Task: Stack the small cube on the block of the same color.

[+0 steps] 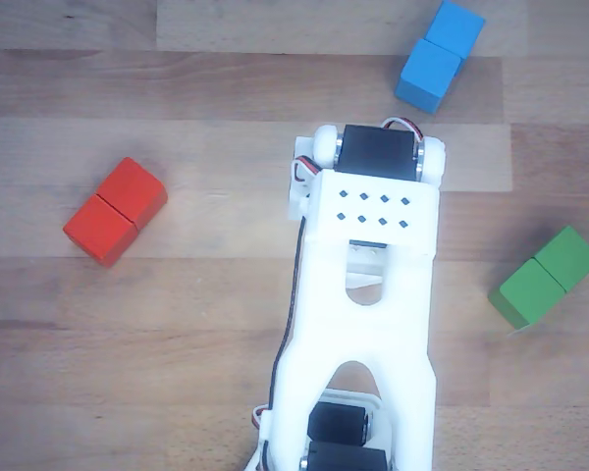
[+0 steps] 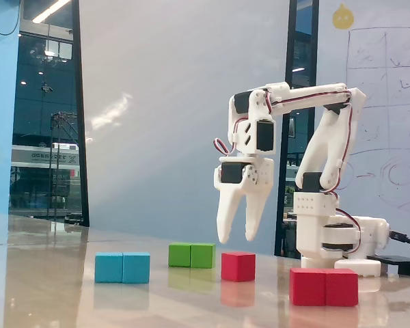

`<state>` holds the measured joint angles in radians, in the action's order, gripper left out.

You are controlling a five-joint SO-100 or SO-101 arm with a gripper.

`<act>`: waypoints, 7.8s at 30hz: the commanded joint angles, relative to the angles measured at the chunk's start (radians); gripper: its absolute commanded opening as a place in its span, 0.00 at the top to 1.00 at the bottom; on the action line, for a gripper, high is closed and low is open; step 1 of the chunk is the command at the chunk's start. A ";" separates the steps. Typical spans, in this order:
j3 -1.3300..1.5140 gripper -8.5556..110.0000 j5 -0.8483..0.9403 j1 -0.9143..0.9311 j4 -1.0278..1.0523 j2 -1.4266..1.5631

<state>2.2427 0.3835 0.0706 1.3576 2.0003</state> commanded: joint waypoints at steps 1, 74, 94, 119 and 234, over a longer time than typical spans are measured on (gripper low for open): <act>0.037 0.71 0.061 0.006 -0.032 0.006; 0.192 0.84 0.075 0.109 -0.250 -0.054; 0.172 0.85 0.084 0.114 -0.233 0.133; -0.393 0.85 0.072 -0.353 -0.192 0.201; -0.540 0.66 -0.008 -0.687 0.015 -0.443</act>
<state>1.7702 0.3605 -0.6443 1.3760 1.5463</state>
